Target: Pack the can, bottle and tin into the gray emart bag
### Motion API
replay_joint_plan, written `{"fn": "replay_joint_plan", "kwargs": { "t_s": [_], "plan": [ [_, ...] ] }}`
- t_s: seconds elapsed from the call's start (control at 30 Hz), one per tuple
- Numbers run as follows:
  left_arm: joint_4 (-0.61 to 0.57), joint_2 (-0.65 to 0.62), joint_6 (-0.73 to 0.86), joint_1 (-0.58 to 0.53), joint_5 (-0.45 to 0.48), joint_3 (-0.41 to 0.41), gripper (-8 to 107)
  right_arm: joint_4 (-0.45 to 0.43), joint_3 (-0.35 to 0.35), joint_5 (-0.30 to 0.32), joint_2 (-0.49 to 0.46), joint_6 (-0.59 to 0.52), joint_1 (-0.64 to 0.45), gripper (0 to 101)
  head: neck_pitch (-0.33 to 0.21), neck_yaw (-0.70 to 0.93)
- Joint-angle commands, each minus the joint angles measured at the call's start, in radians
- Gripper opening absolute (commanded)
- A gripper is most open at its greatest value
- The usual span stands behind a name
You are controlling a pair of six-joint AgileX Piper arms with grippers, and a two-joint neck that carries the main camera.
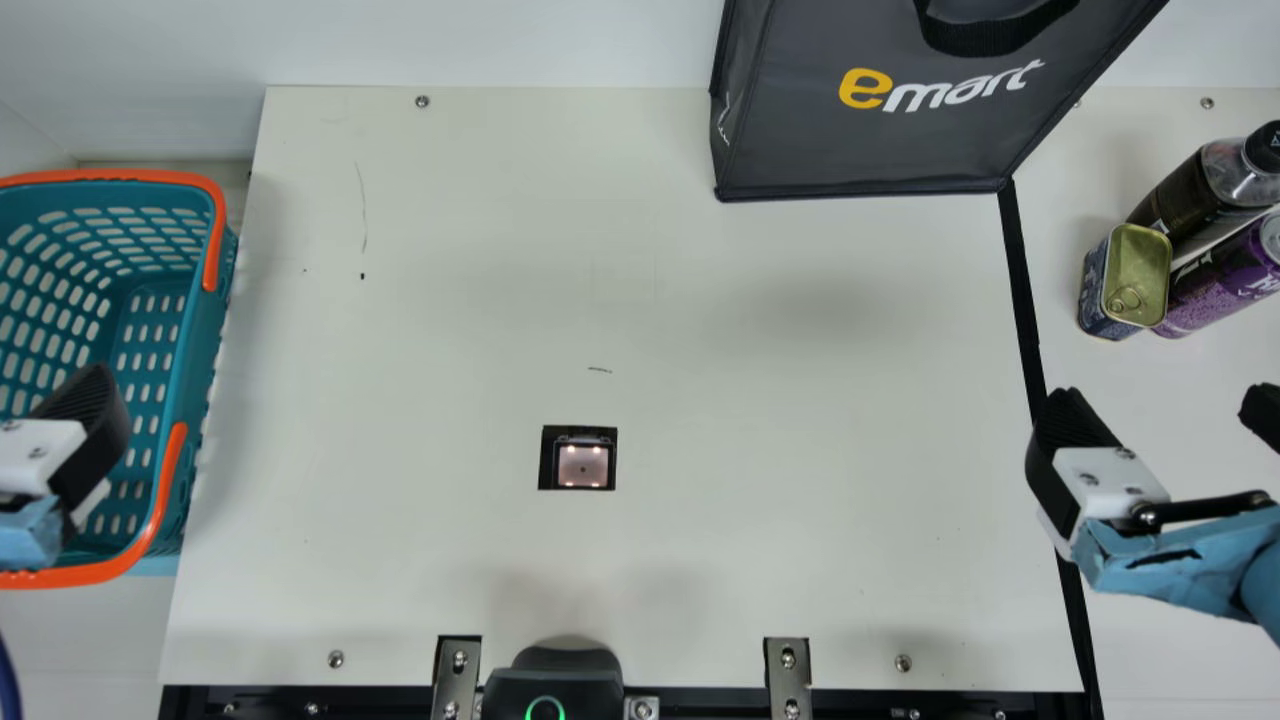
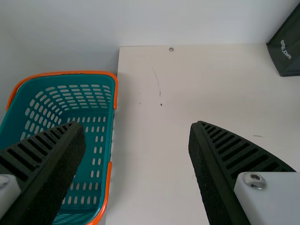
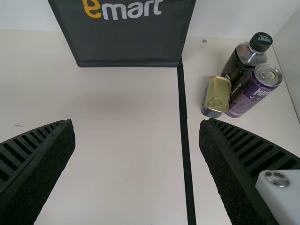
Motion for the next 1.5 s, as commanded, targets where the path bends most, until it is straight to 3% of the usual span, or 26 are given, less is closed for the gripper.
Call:
{"fn": "replay_joint_plan", "kwargs": {
  "t_s": [0.0, 0.03, 0.37, 1.47],
  "plan": [
    [0.0, 0.0, 0.0, 0.0, 0.0, 0.0, 90, 0.0, 0.0, 0.0, 0.0, 0.0, 0.0, 91, -0.032, -0.022],
    [0.0, 0.0, 0.0, 0.0, 0.0, 0.0, 90, 0.0, 0.0, 0.0, 0.0, 0.0, 0.0, 91, -0.084, -0.073],
    [0.0, 0.0, 0.0, 0.0, 0.0, 0.0, 90, 0.0, 0.0, 0.0, 0.0, 0.0, 0.0, 91, -0.317, -0.306],
    [0.0, 0.0, 0.0, 0.0, 0.0, 0.0, 90, 0.0, 0.0, -0.001, 0.0, 0.0, 0.0, 91, -0.322, -0.32]
  ]
}}
